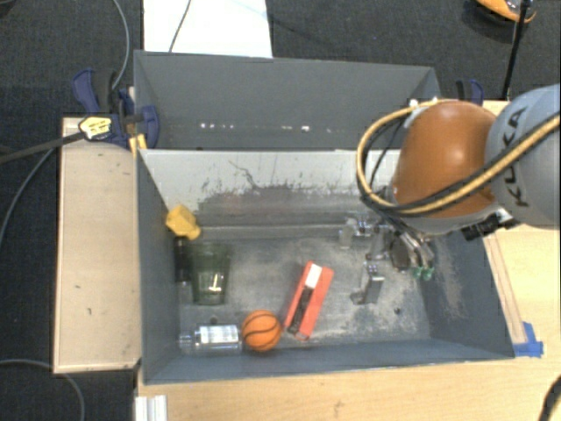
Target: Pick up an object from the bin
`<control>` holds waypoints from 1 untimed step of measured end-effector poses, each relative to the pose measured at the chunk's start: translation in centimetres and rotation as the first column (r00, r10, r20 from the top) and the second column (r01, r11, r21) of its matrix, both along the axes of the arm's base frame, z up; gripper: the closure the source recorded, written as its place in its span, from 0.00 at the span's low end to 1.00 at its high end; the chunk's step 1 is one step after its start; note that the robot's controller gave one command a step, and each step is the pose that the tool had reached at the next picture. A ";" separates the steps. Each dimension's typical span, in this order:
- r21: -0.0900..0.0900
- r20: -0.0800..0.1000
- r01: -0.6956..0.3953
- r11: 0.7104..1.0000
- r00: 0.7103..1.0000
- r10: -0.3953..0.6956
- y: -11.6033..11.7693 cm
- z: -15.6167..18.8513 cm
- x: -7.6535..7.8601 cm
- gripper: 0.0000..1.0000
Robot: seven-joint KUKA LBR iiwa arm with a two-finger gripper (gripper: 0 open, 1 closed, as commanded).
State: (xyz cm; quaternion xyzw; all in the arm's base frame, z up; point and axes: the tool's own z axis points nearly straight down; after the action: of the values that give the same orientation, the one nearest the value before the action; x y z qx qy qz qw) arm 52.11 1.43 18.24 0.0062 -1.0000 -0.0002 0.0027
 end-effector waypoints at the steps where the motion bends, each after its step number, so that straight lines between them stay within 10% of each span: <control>1: 0.000 0.008 0.001 1.000 1.000 -0.001 0.0 0.4 0.2 0.00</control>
Offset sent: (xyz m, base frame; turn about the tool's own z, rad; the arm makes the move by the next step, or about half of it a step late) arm -0.0220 0.0521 -0.1124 -0.6139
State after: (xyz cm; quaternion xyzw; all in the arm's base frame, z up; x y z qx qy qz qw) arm 52.28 1.43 18.66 0.0058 -1.0000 -0.0003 -0.0015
